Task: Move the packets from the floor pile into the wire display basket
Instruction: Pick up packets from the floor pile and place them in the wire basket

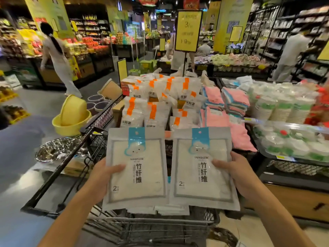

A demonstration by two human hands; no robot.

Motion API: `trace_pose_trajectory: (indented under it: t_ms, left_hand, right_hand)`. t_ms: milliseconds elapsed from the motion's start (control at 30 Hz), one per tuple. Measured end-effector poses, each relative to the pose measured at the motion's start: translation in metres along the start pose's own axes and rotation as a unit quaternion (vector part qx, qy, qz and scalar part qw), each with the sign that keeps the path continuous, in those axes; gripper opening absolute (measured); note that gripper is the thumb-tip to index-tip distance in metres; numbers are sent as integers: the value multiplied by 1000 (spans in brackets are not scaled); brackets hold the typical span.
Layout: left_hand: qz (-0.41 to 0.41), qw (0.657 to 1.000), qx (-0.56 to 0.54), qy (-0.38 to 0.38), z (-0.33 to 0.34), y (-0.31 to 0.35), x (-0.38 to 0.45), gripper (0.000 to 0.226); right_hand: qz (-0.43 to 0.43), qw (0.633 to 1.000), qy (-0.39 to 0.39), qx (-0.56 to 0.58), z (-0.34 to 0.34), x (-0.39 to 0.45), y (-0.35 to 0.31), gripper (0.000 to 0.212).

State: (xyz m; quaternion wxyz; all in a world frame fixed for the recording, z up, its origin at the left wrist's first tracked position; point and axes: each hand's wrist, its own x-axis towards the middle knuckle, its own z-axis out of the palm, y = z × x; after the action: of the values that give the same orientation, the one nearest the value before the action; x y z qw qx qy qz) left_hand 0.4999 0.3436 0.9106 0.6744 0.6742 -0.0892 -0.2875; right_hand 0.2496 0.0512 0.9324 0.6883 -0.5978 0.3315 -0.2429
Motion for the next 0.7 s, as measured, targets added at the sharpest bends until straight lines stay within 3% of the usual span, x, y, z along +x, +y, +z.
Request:
trace_pose_trajectory:
  t_ms: [400,700]
  left_hand:
    - [-78,997,25,-12,-25,-54,94,28]
    - [-146,985,53,77,-21,-122,167,35]
  right_hand:
    - [98,995,26,-20,34,85,73,32]
    - [182,981,11,-58,44,182,147,25]
